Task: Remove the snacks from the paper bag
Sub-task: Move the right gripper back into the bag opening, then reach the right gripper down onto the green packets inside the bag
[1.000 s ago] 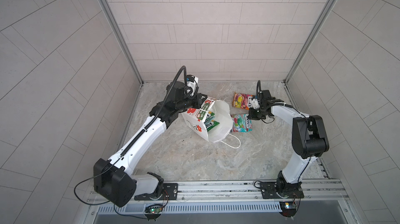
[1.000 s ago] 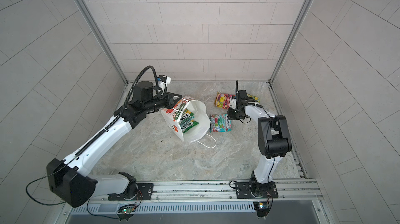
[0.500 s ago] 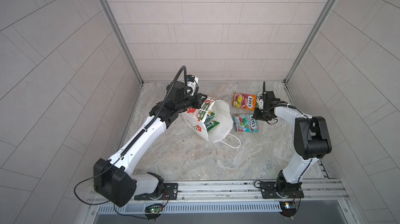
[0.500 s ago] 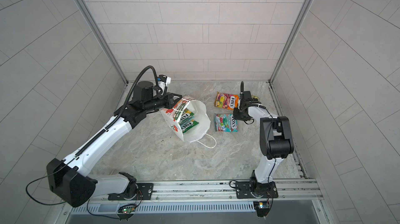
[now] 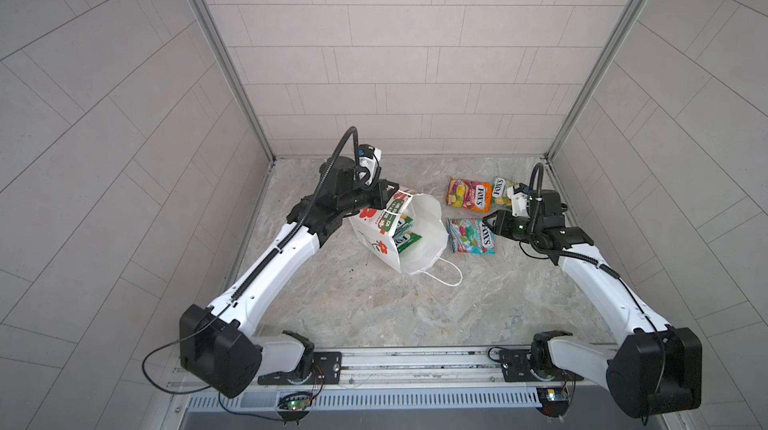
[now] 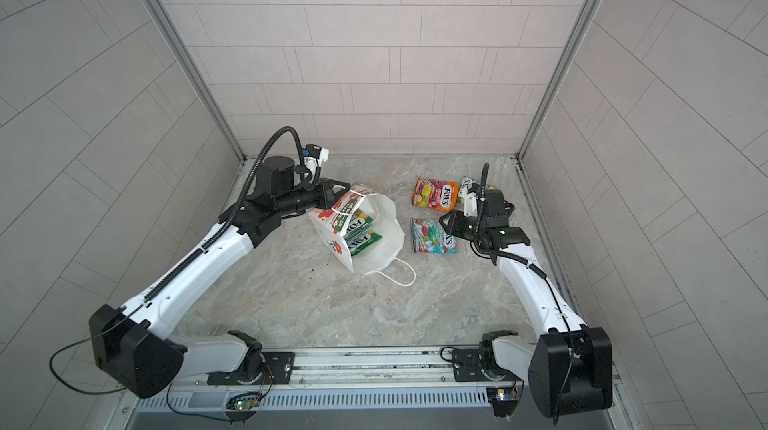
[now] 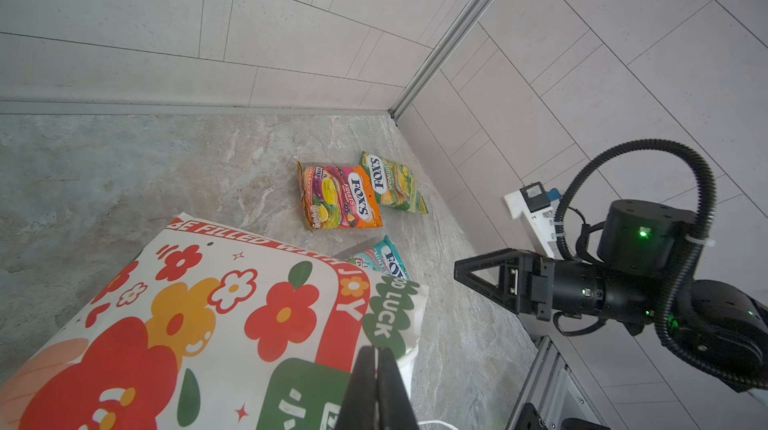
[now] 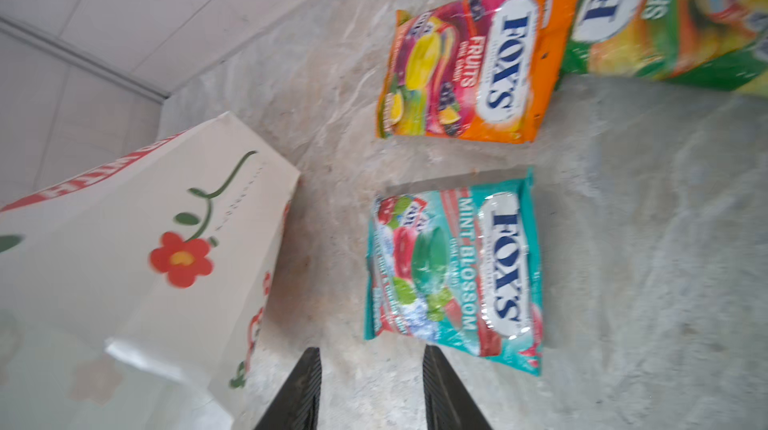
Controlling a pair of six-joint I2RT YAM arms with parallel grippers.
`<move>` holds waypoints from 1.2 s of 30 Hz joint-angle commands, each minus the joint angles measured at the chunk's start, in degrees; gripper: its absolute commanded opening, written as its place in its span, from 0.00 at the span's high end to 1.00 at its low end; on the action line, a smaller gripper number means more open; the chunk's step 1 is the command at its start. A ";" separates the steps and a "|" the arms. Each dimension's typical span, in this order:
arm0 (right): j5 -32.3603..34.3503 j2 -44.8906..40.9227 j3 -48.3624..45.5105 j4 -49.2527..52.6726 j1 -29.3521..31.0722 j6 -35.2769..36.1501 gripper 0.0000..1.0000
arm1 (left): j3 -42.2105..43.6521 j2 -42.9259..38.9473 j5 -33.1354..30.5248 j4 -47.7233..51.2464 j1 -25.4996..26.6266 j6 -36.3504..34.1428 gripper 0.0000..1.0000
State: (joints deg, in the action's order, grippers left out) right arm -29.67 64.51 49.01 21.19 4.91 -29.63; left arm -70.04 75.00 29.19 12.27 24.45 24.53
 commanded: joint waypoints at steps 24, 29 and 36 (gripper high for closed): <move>13.18 11.10 6.10 -5.50 38.58 -4.84 0.64 | 0.50 -1.68 0.78 -3.22 -0.01 0.34 1.00; 16.99 18.42 9.43 -5.61 40.22 -8.75 0.67 | 0.54 -1.62 0.63 -3.22 -0.01 0.34 1.00; 22.51 25.38 13.83 -6.25 41.76 -12.99 0.67 | 0.52 -1.62 0.87 -3.22 -0.01 0.43 1.00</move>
State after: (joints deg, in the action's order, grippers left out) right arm -11.53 88.64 60.58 15.79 46.26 -39.22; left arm -70.04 74.81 29.78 10.81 24.45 24.95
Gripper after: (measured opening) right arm 0.329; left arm 0.061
